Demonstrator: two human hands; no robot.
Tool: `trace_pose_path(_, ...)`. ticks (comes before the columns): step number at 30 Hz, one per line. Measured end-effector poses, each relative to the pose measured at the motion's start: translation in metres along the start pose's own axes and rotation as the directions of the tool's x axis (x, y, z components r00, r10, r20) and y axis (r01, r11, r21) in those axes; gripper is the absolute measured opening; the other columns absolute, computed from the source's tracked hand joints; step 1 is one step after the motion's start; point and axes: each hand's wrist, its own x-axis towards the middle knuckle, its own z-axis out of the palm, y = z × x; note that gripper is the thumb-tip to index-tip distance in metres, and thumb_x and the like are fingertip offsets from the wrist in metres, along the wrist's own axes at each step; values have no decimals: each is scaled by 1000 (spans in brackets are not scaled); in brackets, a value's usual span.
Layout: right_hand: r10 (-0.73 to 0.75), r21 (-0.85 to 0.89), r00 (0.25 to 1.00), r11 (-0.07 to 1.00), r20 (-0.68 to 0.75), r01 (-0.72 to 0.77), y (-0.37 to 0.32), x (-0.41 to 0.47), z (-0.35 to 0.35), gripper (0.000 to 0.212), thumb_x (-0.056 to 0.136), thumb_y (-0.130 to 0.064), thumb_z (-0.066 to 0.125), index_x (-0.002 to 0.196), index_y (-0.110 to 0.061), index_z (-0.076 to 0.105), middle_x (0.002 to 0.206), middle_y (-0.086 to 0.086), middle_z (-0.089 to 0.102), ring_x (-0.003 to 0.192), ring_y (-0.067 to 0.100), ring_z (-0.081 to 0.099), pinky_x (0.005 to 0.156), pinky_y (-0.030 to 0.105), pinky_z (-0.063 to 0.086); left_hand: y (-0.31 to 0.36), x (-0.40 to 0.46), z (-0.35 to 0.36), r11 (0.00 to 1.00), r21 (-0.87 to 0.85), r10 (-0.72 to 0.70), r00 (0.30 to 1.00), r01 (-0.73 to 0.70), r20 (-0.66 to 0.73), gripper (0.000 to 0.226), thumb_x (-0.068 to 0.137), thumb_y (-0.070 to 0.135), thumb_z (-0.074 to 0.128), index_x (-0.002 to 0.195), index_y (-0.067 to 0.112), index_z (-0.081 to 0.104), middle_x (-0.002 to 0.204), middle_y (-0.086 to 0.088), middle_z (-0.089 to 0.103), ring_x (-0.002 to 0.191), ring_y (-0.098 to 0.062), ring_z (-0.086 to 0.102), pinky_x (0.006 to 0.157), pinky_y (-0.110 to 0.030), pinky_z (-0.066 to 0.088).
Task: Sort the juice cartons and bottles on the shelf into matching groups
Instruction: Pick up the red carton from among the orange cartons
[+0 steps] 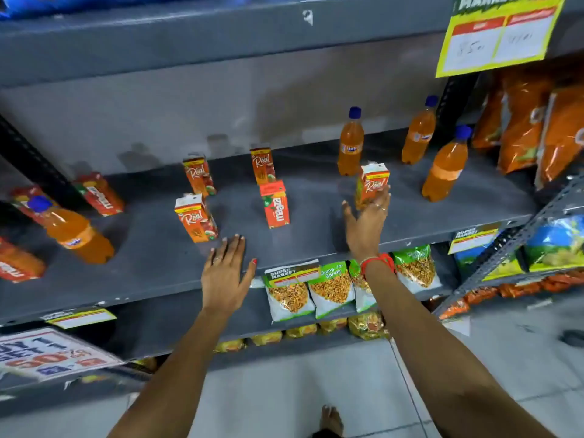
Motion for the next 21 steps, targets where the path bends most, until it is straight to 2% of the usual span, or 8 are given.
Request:
trace_pose_path(3,41,50,991,998,-129,-35,0,17,4,88,81,-17,70,144,4,12,149,25,28,136,40,32,113,37,24,-1,1,4,1000,19,7,997,-5,-81,73,92,55,7,129,9,50,135,-8,53,127,-29,46,103,-45,38)
trace_pose_path(8,48,69,972,997,-232,-33,5,24,12,63,80,-11,66,135,-6,35,132,17,51,118,36,53,101,43,44,-3,1,9,1000,28,-2,989,6,-149,67,93,52,12,128,11,51,133,-6,55,125,-25,48,104,-40,37)
trace_pose_path(11,23,106,986,994,-167,-5,2,20,26,58,78,-18,68,128,-12,39,125,13,58,110,32,60,95,41,50,-3,1,10,999,30,-11,986,16,-164,64,93,51,14,128,12,52,132,-5,56,124,-24,50,103,-38,37)
trace_pose_path(16,-74,172,996,983,57,63,-20,6,58,52,76,-21,73,119,-15,43,116,9,65,103,25,64,88,32,50,-6,2,12,1000,18,0,989,3,-148,59,92,49,22,127,14,53,131,-3,57,123,-21,51,104,-35,35)
trace_pose_path(21,-114,167,983,982,147,89,-32,-3,81,53,77,-21,73,120,-13,43,120,12,64,108,28,63,91,40,53,-8,2,10,1000,10,-4,991,5,-132,59,92,49,22,128,13,53,131,-3,57,123,-21,51,104,-35,35)
